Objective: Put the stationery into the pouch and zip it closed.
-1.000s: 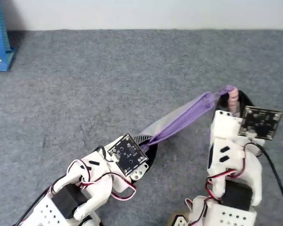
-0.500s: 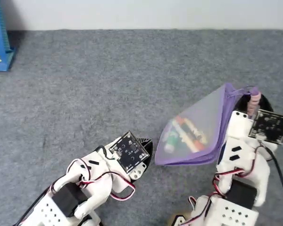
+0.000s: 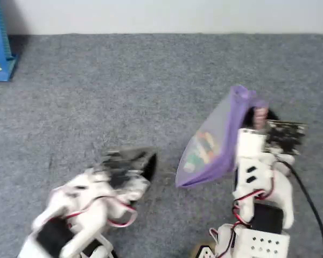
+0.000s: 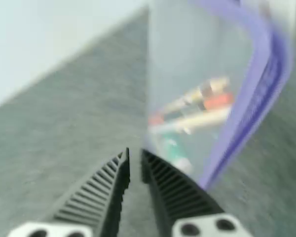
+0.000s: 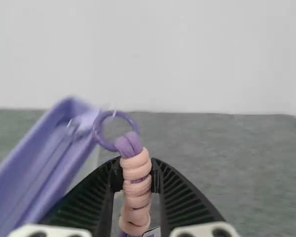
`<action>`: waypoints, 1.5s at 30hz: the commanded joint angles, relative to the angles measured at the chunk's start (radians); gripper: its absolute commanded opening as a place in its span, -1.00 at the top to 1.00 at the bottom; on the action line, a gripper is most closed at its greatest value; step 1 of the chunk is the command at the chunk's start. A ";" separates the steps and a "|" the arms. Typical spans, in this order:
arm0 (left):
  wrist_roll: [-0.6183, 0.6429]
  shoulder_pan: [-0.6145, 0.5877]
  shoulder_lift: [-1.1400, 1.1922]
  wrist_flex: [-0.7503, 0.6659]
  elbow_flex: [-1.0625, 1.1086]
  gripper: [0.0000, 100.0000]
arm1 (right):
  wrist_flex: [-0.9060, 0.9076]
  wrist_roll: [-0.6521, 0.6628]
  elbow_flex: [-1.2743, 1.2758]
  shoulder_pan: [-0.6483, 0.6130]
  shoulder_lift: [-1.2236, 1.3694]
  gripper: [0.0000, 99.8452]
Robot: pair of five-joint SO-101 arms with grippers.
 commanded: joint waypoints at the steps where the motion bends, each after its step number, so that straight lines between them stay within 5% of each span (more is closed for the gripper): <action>1: 0.075 -0.181 -0.186 0.092 -0.136 0.69 | 0.058 0.012 -0.100 -0.142 -0.007 0.97; 6: 0.106 -0.338 -0.384 0.164 -0.145 0.53 | 0.099 0.006 -0.123 -0.332 0.004 0.82; 15: 0.106 -0.381 -0.299 0.186 -0.148 0.53 | 0.248 0.005 -0.126 -0.492 -0.005 0.50; 30: 0.104 -0.385 -0.301 0.189 -0.088 0.53 | 0.607 0.005 -0.296 -0.387 -0.007 0.63; 34: 0.100 -0.385 -0.302 0.189 -0.091 0.72 | 0.621 0.005 -0.296 -0.344 -0.007 0.98; 37: 0.095 -0.385 -0.302 0.189 -0.084 0.97 | 0.647 0.005 -0.293 -0.303 -0.007 0.93; 45: -0.054 -0.393 -0.302 0.230 0.007 0.98 | 0.743 0.005 -0.275 -0.223 -0.007 0.98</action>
